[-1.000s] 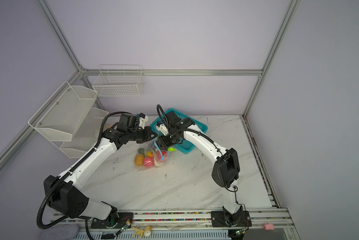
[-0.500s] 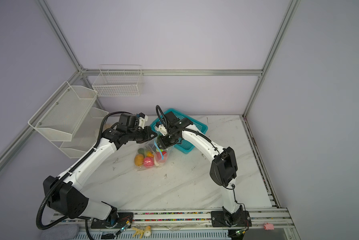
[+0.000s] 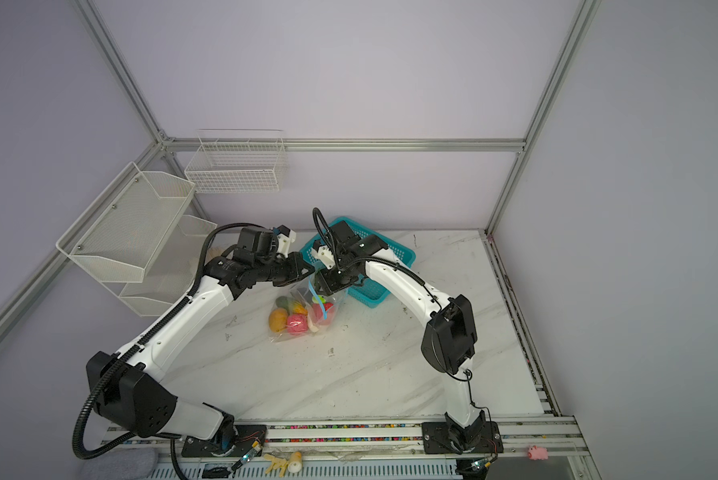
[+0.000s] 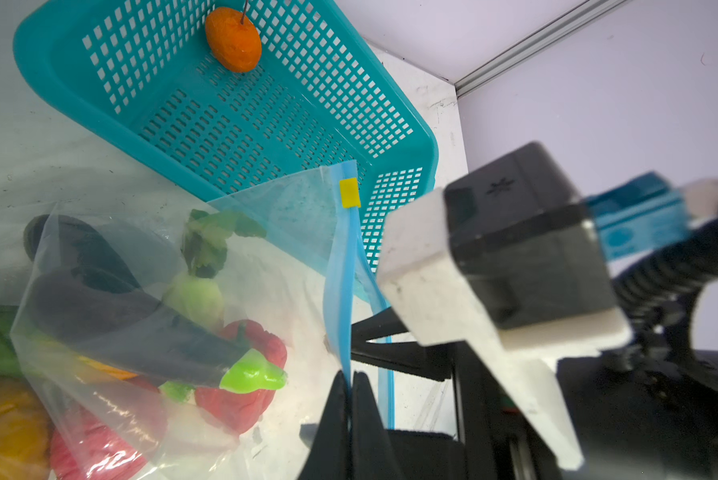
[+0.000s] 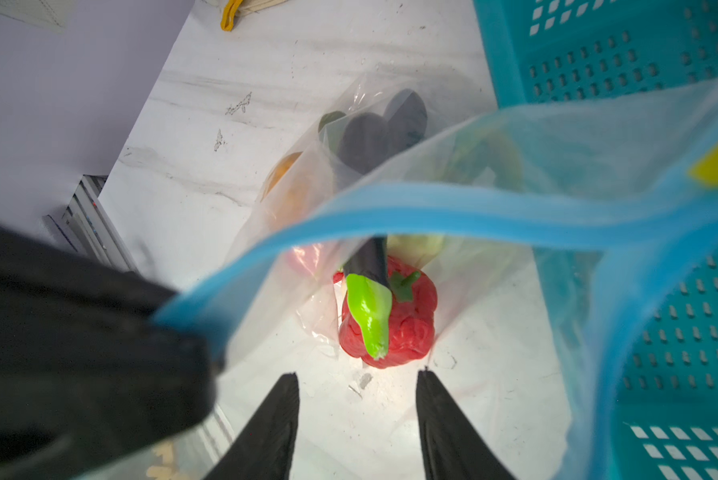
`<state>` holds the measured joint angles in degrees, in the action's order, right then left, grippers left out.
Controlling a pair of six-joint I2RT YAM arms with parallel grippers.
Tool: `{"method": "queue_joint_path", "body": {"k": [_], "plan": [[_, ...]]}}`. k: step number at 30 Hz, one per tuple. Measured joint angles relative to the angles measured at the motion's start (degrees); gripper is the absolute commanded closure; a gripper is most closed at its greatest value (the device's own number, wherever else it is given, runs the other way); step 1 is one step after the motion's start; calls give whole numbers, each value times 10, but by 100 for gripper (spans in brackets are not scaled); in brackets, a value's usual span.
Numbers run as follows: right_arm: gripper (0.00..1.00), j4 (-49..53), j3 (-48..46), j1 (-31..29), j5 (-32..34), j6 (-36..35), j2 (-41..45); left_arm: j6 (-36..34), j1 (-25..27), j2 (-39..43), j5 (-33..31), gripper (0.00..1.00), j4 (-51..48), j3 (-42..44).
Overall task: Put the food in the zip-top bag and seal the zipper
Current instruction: 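Lower the eggplant into the bag and open the right gripper, then raise the right gripper out of the bag and move it over the basket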
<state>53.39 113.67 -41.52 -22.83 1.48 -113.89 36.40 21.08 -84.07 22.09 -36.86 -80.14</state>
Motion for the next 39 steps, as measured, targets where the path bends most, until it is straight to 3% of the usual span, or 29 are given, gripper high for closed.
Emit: {"method": "queue_joint_path", "body": {"k": [16, 28, 39], "plan": [[48, -60, -51, 2, 93, 21, 146, 0, 0, 0, -1, 100, 8, 2], [46, -159, -107, 15, 204, 44, 146, 0, 0, 1, -4, 100, 9, 3], [41, -264, -178, 77, 202, 59, 118, 0, -3, 1, -11, 100, 8, 3]]}}
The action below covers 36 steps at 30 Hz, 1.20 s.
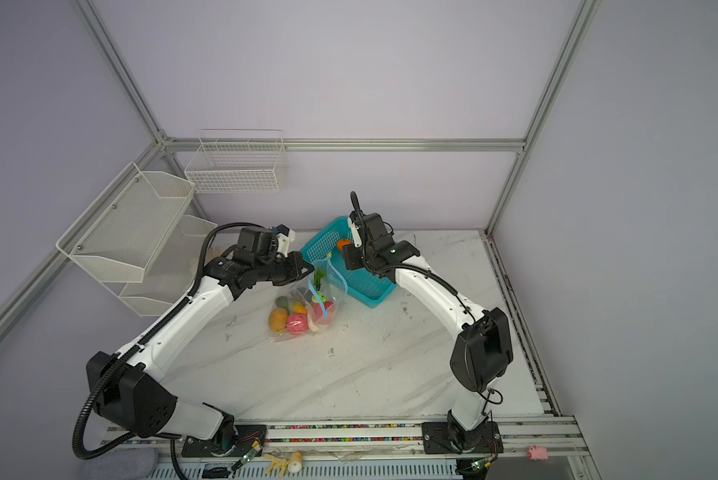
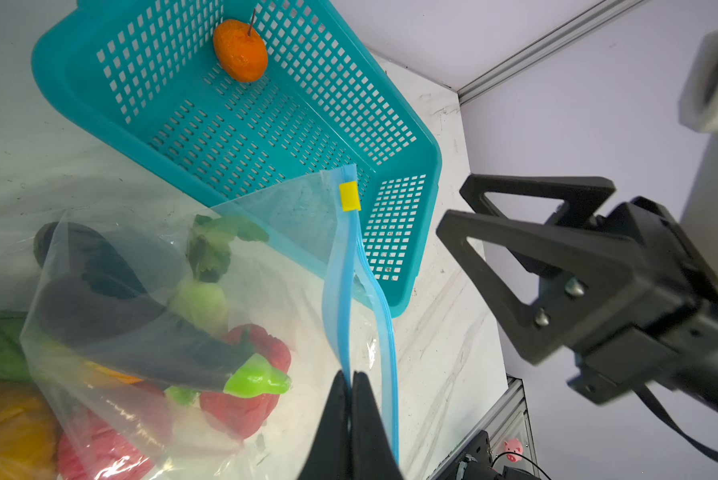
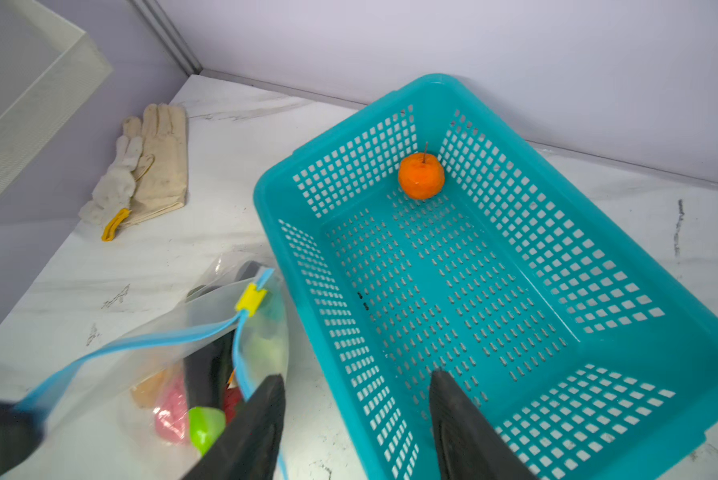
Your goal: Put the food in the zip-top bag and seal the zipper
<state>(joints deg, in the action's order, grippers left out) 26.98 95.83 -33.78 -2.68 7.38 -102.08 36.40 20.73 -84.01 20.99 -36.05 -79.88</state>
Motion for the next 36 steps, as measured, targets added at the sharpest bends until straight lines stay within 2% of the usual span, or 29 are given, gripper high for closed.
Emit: {"method": "queue_joint_path", "body": {"k": [5, 13, 18, 25, 36], "plan": [[41, -31, 1, 19, 16, -9, -53, 0, -5, 0, -2, 100, 0, 0], [40, -41, 49, 19, 38, -36, -156, 0, -13, 0, -2, 100, -4, 0], [39, -64, 69, 19, 52, -57, -192, -1, -15, 0, -2, 100, -5, 0], [30, -111, 111, 21, 47, -83, -249, -1, -16, 0, -2, 100, -10, 0], [25, -125, 216, 33, 33, -106, -372, 0, -16, 0, -4, 100, -14, 0]]}}
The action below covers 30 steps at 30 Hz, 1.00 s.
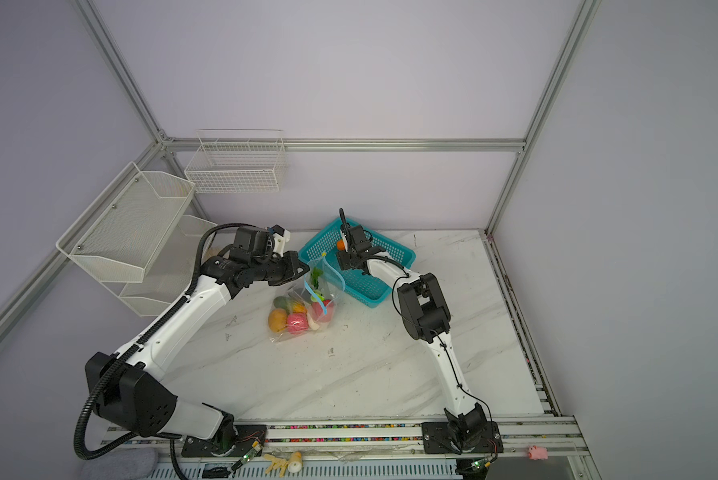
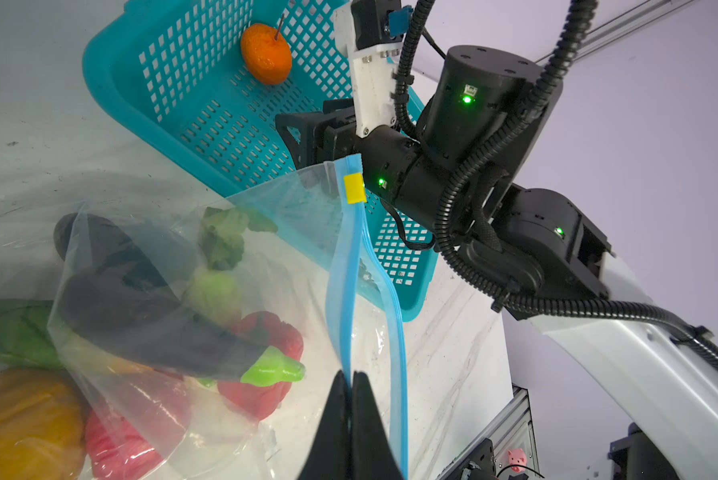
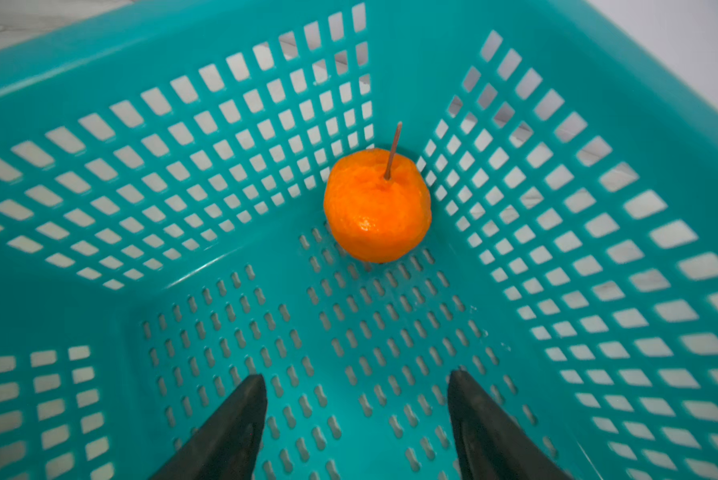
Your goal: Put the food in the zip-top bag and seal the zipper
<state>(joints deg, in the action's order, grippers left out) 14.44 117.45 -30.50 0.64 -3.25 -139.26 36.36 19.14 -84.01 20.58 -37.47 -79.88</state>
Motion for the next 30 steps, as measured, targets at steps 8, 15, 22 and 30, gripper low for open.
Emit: {"method": "queue_joint_path", "body": {"k": [8, 15, 22, 30], "plan": [[23, -2, 110, 7, -15, 7, -66, 0, 0, 0, -2, 100, -6, 0], [23, -16, 177, 12, -33, 42, -118, 0, 0, 0, -3, 100, -13, -1], [18, -18, 220, 13, -30, 56, -162, 0, 0, 0, -8, 100, -21, -1], [6, -21, 248, 13, -28, 58, -187, 0, 0, 0, -11, 100, -29, -1]]}}
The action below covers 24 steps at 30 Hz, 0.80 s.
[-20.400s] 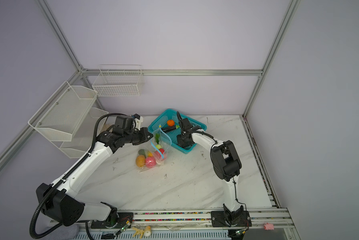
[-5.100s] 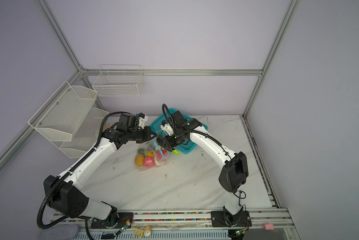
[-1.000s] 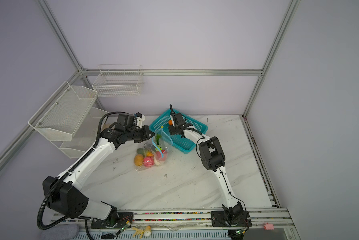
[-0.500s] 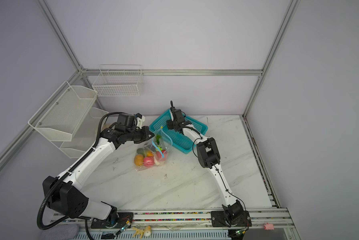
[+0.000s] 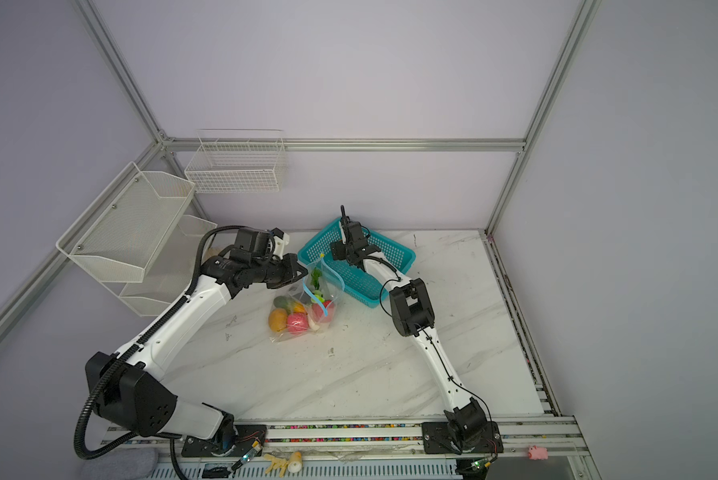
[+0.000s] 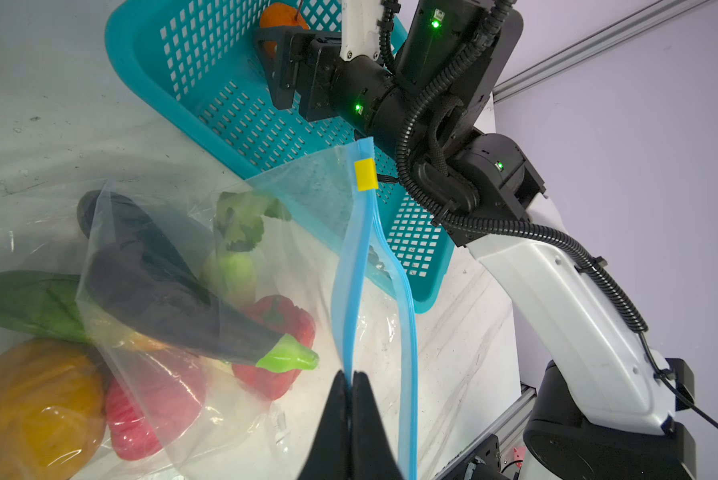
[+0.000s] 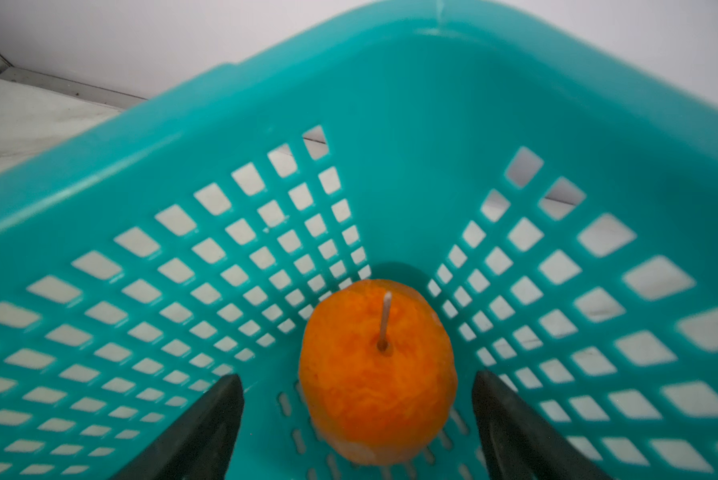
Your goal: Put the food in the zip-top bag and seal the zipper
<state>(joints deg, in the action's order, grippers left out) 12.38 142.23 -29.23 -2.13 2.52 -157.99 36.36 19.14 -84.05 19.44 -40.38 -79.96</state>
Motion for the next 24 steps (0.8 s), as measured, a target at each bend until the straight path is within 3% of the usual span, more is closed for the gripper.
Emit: {"method": "queue_joint_path", "body": {"k": [11, 24], "plan": [[7, -12, 21, 1, -2, 21, -25, 0, 0, -3, -5, 100, -7, -1], [21, -38, 30, 3, -2, 38, -41, 0, 0, -3, -9, 100, -9, -1]]}}
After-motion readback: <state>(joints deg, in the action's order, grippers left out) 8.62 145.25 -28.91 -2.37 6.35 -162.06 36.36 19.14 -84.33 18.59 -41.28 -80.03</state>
